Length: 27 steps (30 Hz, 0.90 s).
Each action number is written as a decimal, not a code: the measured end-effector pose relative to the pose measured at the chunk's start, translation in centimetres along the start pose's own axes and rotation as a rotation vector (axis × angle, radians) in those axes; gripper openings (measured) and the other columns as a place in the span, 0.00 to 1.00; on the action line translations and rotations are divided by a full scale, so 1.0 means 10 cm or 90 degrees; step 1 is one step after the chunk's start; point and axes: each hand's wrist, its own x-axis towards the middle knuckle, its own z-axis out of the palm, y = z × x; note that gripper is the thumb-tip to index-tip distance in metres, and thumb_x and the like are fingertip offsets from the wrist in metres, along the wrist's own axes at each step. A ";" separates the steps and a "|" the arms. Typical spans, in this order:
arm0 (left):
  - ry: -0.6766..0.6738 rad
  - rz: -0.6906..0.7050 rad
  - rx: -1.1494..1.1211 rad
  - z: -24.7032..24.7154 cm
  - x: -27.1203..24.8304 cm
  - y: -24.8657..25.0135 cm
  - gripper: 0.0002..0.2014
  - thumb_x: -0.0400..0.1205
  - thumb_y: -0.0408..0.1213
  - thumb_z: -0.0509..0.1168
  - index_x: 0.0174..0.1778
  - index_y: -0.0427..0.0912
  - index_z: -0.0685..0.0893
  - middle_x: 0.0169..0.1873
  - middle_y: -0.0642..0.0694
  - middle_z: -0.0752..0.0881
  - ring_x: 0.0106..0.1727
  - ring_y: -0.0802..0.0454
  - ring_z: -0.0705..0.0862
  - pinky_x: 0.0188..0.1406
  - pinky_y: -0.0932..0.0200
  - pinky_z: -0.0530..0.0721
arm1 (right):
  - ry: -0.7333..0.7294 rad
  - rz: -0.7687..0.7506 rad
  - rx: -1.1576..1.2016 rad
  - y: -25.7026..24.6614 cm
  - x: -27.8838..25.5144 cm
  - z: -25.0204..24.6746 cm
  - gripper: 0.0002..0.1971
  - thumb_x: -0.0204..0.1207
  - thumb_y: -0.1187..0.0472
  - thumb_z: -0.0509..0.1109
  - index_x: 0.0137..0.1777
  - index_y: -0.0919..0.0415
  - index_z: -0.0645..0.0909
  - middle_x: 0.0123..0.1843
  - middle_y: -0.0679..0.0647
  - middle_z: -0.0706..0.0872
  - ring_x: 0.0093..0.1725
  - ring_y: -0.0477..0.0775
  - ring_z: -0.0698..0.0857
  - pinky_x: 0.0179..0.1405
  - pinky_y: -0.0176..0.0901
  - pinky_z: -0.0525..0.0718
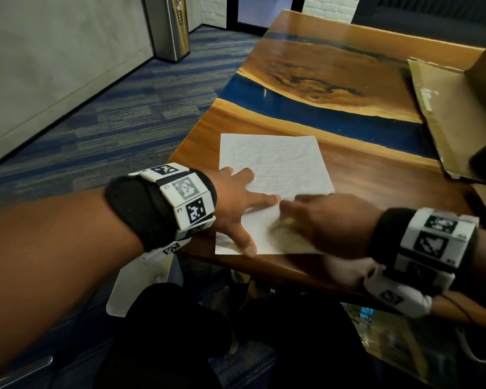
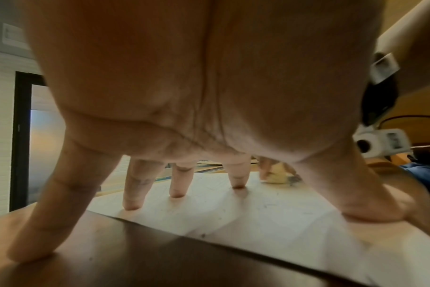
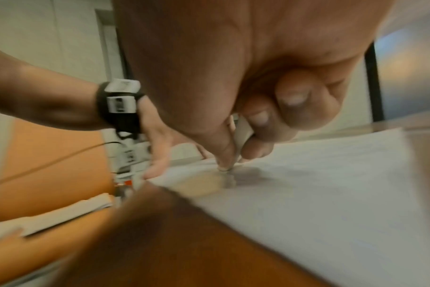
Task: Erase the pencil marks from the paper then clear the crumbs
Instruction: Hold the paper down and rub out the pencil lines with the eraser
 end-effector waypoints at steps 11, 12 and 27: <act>-0.007 -0.007 0.016 0.00 -0.03 -0.05 0.58 0.61 0.86 0.62 0.80 0.80 0.33 0.86 0.46 0.49 0.84 0.35 0.59 0.74 0.31 0.75 | 0.021 0.082 0.024 0.22 0.07 0.03 0.13 0.87 0.46 0.57 0.68 0.46 0.69 0.57 0.50 0.82 0.47 0.53 0.83 0.47 0.53 0.88; -0.007 -0.009 0.009 0.00 -0.03 -0.05 0.58 0.61 0.87 0.61 0.80 0.80 0.34 0.87 0.47 0.48 0.84 0.35 0.58 0.75 0.31 0.75 | 0.023 0.093 0.026 0.27 0.08 0.05 0.13 0.87 0.46 0.57 0.67 0.46 0.70 0.56 0.50 0.83 0.47 0.53 0.83 0.47 0.54 0.88; -0.023 -0.045 -0.010 -0.05 -0.10 0.04 0.57 0.59 0.86 0.64 0.79 0.84 0.36 0.77 0.42 0.58 0.73 0.33 0.71 0.63 0.38 0.83 | 0.037 -0.130 0.014 -0.10 -0.01 0.09 0.18 0.86 0.52 0.63 0.72 0.57 0.74 0.65 0.54 0.75 0.52 0.54 0.80 0.48 0.48 0.85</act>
